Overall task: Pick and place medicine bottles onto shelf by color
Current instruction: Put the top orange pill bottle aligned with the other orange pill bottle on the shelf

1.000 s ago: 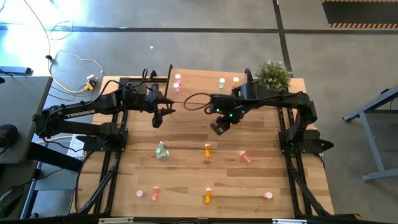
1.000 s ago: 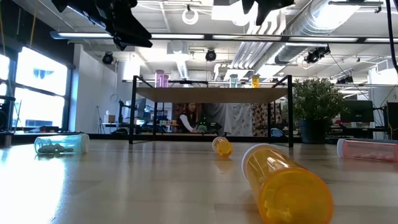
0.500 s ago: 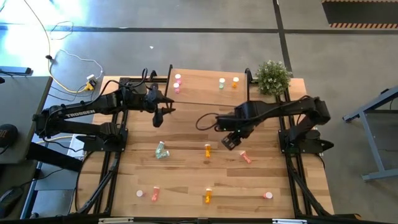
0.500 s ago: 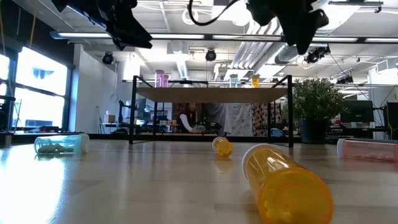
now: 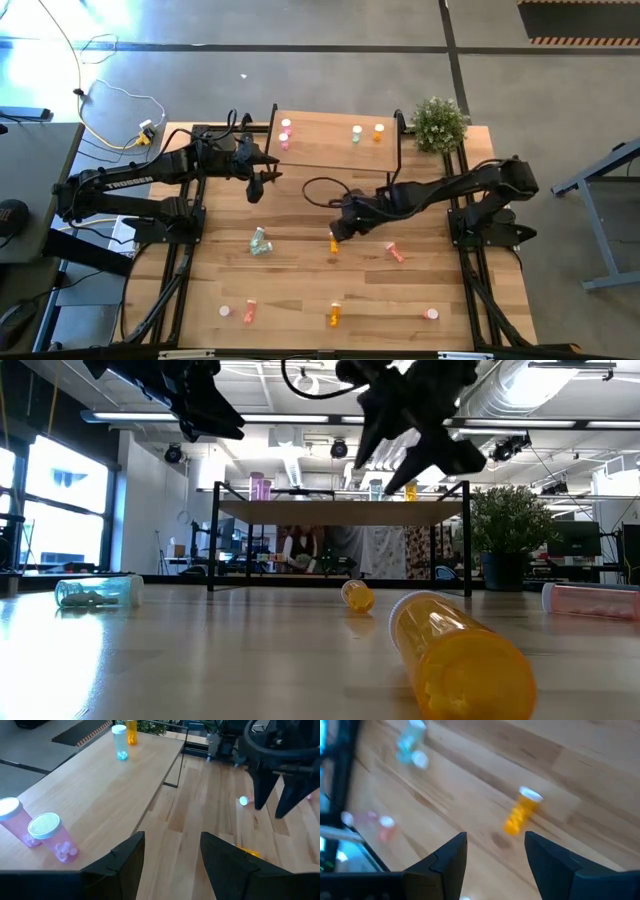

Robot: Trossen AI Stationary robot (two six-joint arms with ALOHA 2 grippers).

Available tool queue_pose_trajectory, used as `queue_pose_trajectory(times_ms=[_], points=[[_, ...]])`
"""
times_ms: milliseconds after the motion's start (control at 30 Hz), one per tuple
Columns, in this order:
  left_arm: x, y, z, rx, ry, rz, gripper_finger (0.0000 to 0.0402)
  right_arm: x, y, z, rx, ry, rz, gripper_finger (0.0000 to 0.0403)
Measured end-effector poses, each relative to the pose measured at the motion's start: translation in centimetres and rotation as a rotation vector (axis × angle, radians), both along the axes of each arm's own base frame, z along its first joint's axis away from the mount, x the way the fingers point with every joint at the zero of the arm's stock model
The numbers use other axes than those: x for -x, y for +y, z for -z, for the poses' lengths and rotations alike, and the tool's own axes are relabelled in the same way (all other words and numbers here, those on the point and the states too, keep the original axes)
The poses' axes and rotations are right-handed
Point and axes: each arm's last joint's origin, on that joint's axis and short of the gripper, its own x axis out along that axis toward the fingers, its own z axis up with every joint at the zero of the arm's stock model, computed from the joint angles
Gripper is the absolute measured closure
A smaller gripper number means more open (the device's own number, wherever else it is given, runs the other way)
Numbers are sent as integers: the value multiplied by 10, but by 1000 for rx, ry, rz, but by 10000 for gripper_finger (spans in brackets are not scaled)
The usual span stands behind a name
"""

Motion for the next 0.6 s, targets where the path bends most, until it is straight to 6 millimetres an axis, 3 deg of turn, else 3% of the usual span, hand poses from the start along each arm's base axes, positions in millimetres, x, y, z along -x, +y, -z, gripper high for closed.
queue_pose_trajectory(times_ms=[300, 600], points=[[0, 0, 0, 13, -5, -7, 218, -4, -2, 28, 34, -21, 98, 213], [0, 0, 0, 12, -4, -16, 218, -19, 0, 39, 47, -28, 64, 213]])
